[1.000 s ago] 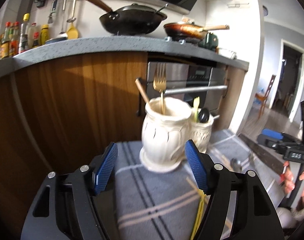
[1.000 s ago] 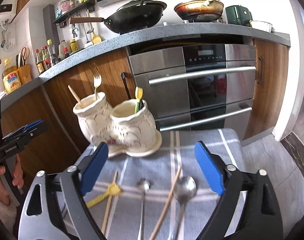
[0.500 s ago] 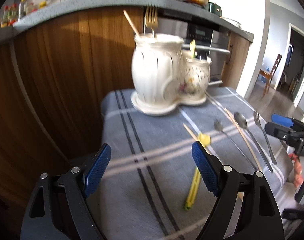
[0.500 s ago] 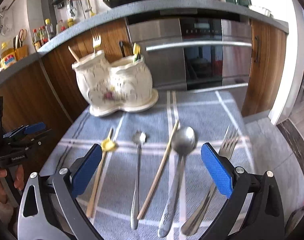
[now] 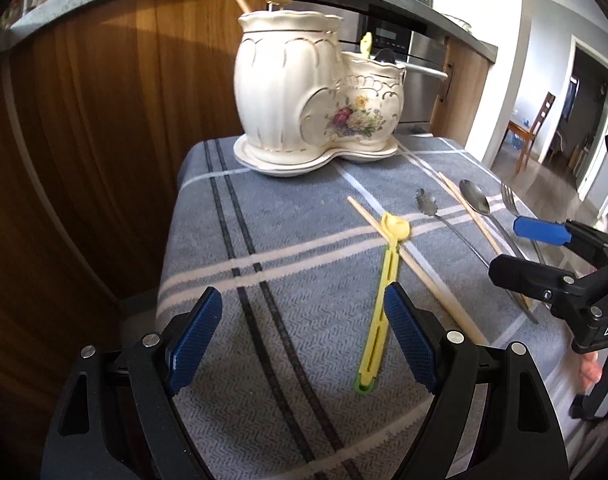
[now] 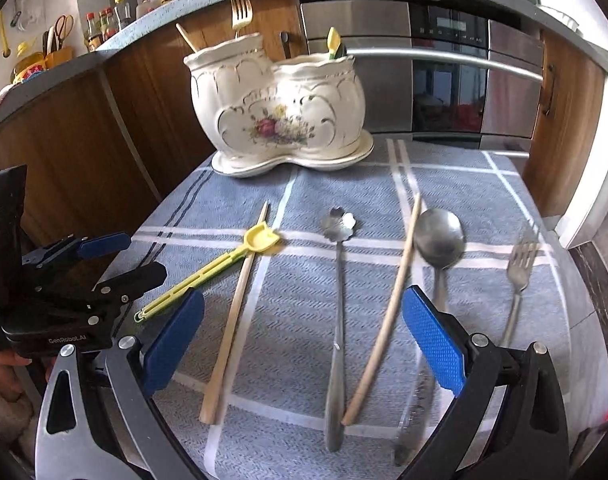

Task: Organize utensils
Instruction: 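Move both open tools back over the remaining utensils on the cloth, then grasp the yellow plastic utensil with the right tool while the left tool grasps a wooden chopstick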

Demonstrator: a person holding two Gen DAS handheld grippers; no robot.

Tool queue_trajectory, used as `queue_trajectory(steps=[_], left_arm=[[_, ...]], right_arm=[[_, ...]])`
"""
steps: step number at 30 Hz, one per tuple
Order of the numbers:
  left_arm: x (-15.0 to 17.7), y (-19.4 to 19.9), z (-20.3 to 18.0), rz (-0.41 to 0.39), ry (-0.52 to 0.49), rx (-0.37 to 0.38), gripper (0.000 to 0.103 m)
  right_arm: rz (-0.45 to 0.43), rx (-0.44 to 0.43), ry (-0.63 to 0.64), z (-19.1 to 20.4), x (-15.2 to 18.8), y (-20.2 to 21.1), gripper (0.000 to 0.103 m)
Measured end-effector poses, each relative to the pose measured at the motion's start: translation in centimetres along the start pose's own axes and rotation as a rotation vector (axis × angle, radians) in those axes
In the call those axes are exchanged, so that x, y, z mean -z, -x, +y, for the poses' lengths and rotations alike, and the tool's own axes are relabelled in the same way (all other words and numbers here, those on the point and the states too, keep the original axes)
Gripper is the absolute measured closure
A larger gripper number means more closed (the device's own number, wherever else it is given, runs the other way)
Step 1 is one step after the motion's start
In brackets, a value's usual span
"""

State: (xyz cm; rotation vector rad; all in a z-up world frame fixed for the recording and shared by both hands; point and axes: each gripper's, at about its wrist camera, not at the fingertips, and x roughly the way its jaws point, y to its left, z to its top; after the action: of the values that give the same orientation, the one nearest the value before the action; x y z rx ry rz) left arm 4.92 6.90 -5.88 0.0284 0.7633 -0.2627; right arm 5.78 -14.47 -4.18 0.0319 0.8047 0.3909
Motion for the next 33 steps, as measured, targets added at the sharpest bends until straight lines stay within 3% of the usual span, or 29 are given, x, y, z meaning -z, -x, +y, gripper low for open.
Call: queue_trajectory(steps=[3, 5, 7, 11, 18, 29, 33], left_arm=[[0.1, 0.2, 1.2, -0.028, 0.06, 0.002, 0.02], [-0.1, 0.7, 2.3, -0.06, 0.114, 0.009, 0.02], [-0.1, 1.1, 3.1, -0.09, 0.15, -0.001, 0.02], [0.0, 1.2, 4.1, -0.099, 0.189, 0.039, 0.02], [-0.1, 2.0, 5.0, -0.15, 0.224, 0.043, 0.02], [-0.1, 2.2, 5.6, -0.172, 0.248, 0.049, 0.02], [-0.1, 2.3, 5.6, -0.174, 0.249, 0.05, 0.02]], right_arm=[[0.017, -0.028, -0.001, 0.9, -0.3, -0.6, 0.014], [0.026, -0.041, 0.006, 1.7, -0.6, -0.9, 0.026], [0.055, -0.066, 0.005, 2.9, -1.0, -1.6, 0.046], [0.122, -0.109, 0.005, 4.9, -1.3, -3.3, 0.067], [0.187, -0.06, -0.031, 6.7, -1.7, -5.7, 0.069], [0.174, 0.047, -0.018, 8.5, -3.5, -8.2, 0.069], [0.155, 0.087, 0.009, 8.9, -3.6, -8.6, 0.082]])
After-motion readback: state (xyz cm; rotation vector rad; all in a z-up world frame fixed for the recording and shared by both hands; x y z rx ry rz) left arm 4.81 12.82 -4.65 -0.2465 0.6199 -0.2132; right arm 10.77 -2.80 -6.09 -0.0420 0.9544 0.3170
